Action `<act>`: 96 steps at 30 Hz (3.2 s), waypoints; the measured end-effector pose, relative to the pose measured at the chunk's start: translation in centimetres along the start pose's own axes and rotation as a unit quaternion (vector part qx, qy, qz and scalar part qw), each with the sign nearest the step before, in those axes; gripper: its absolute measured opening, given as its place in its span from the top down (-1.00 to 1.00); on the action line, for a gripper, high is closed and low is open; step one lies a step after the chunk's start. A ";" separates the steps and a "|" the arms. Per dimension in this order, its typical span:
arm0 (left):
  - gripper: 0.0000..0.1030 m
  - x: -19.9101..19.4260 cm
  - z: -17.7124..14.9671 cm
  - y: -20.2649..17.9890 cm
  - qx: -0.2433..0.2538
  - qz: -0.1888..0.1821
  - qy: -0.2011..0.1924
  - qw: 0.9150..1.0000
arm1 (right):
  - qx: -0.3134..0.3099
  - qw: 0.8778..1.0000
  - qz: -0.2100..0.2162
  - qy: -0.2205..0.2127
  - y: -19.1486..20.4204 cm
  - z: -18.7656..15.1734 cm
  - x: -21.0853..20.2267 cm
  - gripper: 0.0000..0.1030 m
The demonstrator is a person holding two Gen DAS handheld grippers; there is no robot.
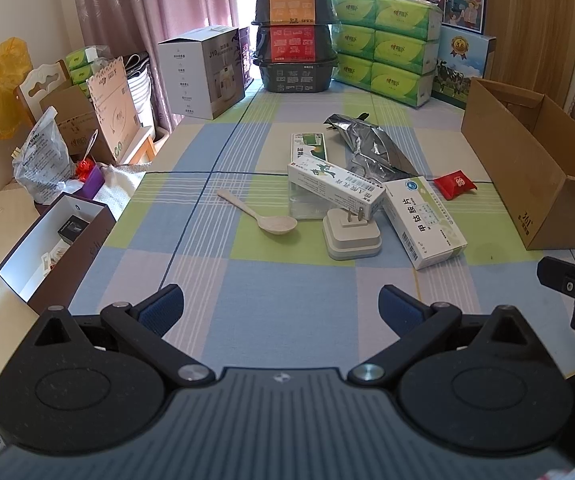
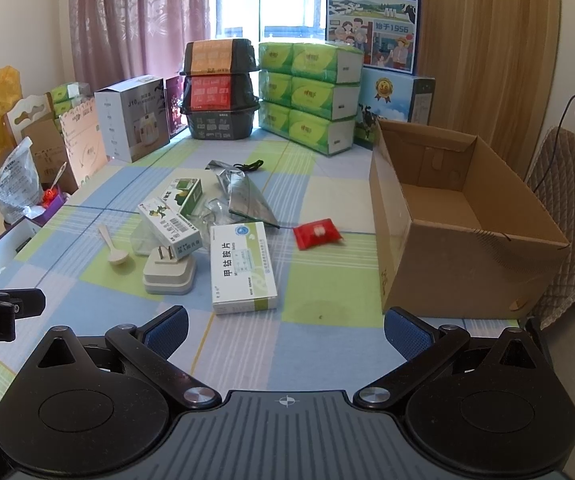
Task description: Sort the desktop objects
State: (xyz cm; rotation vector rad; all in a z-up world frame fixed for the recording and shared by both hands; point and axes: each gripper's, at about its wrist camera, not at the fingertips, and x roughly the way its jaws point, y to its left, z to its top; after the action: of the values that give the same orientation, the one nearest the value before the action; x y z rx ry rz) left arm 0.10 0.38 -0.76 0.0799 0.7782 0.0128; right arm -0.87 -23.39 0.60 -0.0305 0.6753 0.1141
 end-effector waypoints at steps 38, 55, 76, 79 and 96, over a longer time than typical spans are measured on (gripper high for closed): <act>-0.98 8.5 3.8 0.2 0.026 -0.004 -0.042 0.999 | -0.026 0.996 0.084 0.017 -0.3 2.0 9.7 -0.96; -0.77 14.2 1.6 -0.7 -0.001 -0.050 -0.017 0.999 | -0.075 0.992 0.077 0.063 0.3 1.9 18.2 -0.69; -0.61 18.2 1.6 -5.3 0.042 -0.094 -0.008 0.995 | -0.043 0.995 0.042 0.083 -2.0 2.3 18.0 -0.32; -0.54 19.1 1.6 -5.4 0.037 -0.088 -0.007 0.995 | -0.049 0.994 0.039 0.085 -1.8 2.1 17.9 -0.32; -0.25 15.9 -0.4 -5.3 0.059 -0.071 -0.009 0.996 | -0.048 0.994 0.024 0.099 -2.0 1.2 18.2 -0.72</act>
State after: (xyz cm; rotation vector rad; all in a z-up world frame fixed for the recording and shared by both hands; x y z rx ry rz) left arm 11.11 -4.22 -12.60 0.1354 0.7643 -0.1687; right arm 14.20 -23.57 -9.83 -0.1192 0.8691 0.1922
